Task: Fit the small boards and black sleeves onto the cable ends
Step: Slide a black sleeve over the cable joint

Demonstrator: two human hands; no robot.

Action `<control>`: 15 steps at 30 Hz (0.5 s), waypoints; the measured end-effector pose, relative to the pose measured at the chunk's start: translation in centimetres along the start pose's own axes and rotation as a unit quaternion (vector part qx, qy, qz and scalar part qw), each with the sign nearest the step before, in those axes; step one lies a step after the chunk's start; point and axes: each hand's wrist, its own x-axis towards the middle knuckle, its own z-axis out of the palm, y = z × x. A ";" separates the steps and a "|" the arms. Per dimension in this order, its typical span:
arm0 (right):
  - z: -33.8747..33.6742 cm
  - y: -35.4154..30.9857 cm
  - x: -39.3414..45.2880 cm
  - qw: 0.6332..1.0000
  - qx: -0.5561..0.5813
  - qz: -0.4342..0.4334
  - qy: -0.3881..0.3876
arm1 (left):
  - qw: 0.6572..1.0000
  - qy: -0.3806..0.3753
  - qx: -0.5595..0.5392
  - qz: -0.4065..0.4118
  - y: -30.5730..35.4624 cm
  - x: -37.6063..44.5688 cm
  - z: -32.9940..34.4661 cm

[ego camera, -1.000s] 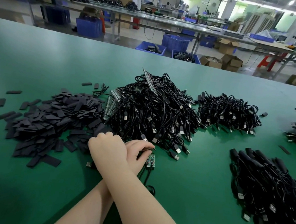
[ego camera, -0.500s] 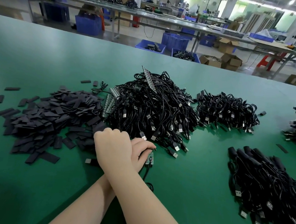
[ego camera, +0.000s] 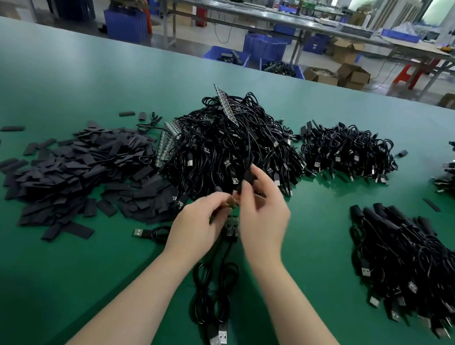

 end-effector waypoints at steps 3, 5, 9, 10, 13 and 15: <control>-2.3 2.5 -0.6 0.999 -0.013 0.051 0.002 | 1.000 0.003 0.003 0.026 0.2 -0.2 0.1; -3.1 3.5 -1.2 0.994 0.032 0.103 0.003 | 0.999 -0.001 0.009 0.042 0.1 -0.3 0.3; -3.8 4.0 -1.2 0.981 0.122 0.147 0.022 | 0.999 0.006 0.021 0.028 0.2 -0.5 0.4; -3.8 4.0 -1.2 0.980 0.134 0.147 0.018 | 0.999 0.007 0.023 0.024 0.4 -0.7 0.4; -3.8 4.2 -1.2 0.974 0.163 0.159 0.006 | 0.999 0.006 0.029 0.025 0.8 -1.0 0.6; -3.9 4.1 -1.1 0.972 0.170 0.160 -0.002 | 0.999 -0.002 0.027 0.023 0.9 -1.1 0.7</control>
